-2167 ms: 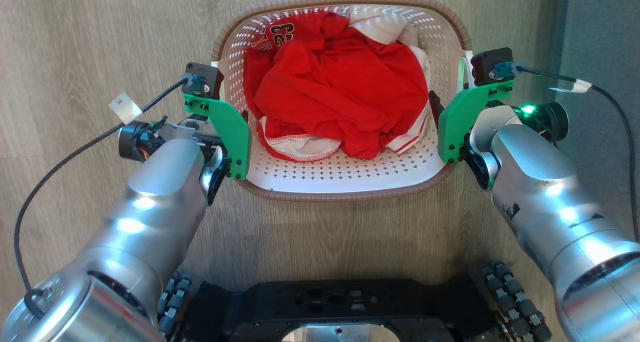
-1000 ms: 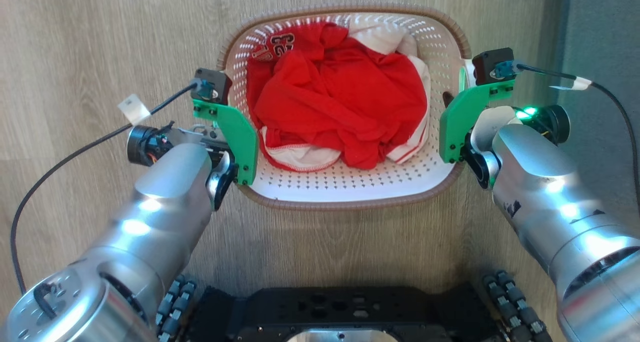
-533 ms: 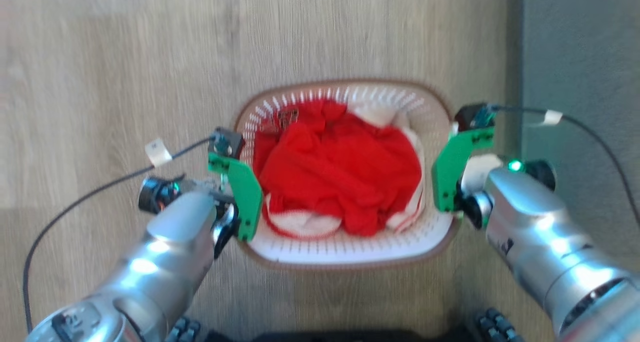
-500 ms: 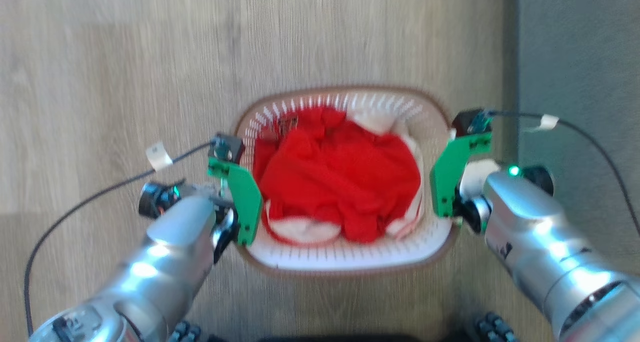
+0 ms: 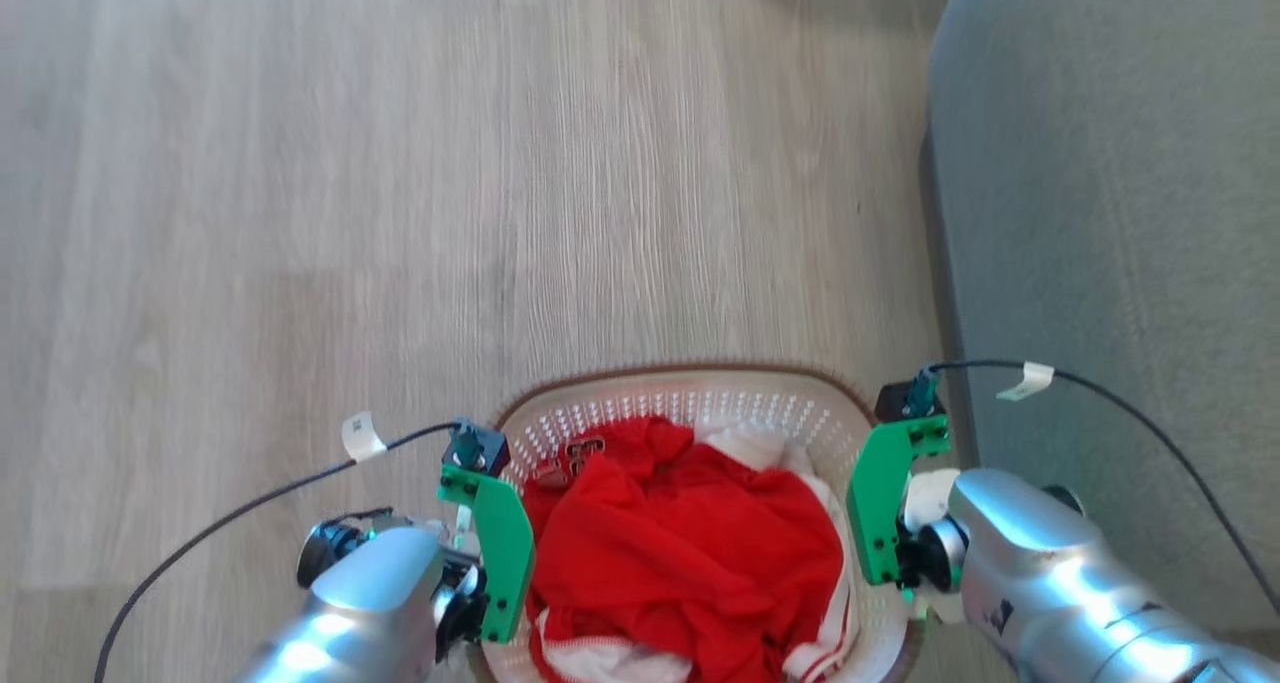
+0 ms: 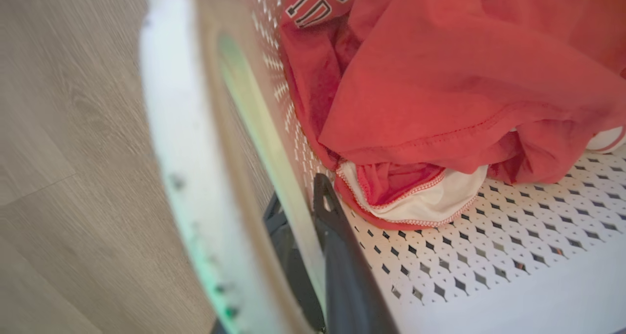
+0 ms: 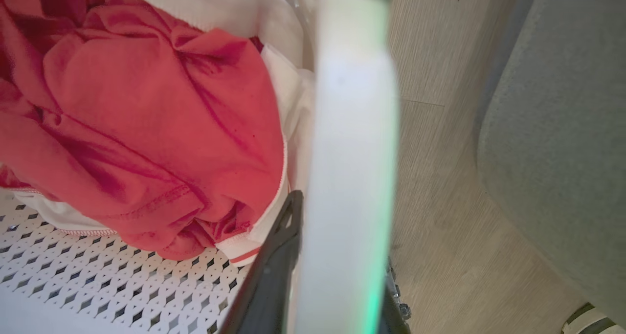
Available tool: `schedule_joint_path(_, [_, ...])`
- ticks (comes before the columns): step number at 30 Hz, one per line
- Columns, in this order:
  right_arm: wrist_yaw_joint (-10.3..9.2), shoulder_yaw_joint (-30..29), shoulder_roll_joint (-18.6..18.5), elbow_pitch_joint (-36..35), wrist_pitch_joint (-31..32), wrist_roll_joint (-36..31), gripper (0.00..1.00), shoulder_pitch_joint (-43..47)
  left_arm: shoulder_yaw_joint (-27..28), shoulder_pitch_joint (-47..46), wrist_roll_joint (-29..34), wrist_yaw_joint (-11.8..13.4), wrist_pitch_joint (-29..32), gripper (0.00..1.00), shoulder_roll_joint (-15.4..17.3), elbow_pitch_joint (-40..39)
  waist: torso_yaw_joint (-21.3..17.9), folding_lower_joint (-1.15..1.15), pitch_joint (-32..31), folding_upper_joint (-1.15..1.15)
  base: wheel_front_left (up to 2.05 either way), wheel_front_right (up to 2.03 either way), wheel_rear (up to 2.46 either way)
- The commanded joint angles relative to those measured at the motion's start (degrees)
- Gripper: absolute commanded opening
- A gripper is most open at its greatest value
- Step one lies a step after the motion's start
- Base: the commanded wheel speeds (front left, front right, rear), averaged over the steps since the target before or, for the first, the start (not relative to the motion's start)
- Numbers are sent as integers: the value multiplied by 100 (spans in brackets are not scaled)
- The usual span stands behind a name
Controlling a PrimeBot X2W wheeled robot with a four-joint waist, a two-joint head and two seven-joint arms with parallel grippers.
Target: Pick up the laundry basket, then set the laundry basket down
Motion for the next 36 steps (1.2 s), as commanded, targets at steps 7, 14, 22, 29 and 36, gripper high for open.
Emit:
schedule_joint_path(7, [42, 431, 95, -384, 227, 209, 0, 367, -128, 173, 30, -136, 398, 0, 86, -283, 95, 1, -1137, -1, 0, 0, 0])
schedule_joint_path(14, [42, 672, 95, -496, 276, 380, 0, 493, -148, 326, -49, -136, 658, 0, 178, -430, 144, 1, -1584, -1, 0, 0, 0])
schedule_joint_path(22, [42, 814, 95, -507, 266, 547, 0, 481, -157, 307, -92, -137, 778, 0, 219, -533, 197, 1, -1759, -1, 0, 0, 0])
schedule_joint_path(29, [42, 931, 95, -493, 182, 723, 0, 410, -161, 274, -119, -137, 807, 0, 236, -563, 228, 1, -1836, -1, 0, 0, 0])
schedule_joint_path(36, [42, 1040, 95, -481, 102, 850, 0, 322, -163, 268, -124, -137, 813, 0, 240, -560, 235, 1, -1859, -1, 0, 0, 0])
